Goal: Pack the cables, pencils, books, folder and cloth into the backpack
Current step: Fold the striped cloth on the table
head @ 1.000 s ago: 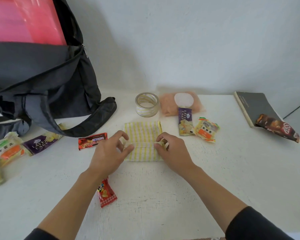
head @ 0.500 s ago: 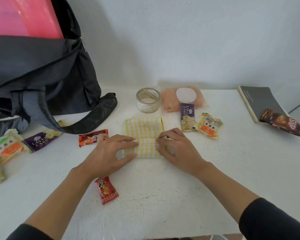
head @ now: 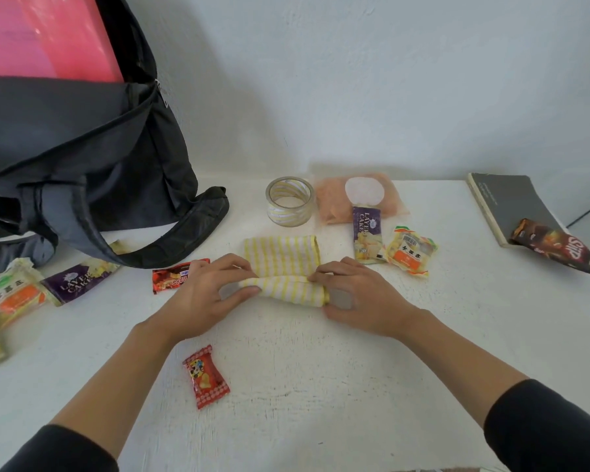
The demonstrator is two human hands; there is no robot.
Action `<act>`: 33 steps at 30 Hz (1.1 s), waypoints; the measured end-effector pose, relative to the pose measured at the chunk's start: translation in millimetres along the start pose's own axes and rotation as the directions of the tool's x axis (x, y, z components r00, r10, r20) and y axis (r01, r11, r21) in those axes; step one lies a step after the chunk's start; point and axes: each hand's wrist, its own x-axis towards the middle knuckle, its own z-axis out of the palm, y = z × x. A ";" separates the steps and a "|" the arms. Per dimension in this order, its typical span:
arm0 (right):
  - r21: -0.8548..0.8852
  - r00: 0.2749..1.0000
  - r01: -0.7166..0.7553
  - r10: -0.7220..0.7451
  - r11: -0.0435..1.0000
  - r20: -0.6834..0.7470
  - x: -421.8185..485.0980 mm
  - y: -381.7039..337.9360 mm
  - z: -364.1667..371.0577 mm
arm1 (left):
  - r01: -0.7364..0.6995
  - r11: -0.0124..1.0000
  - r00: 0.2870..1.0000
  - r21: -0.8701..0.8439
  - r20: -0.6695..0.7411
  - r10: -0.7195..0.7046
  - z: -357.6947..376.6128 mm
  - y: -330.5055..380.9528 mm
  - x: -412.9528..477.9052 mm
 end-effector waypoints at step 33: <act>-0.192 0.968 -0.231 0.204 0.954 -0.147 64.3 -7.4 15.6 | 0.080 0.787 0.997 0.611 -0.062 -0.053 25.9 12.6 47.3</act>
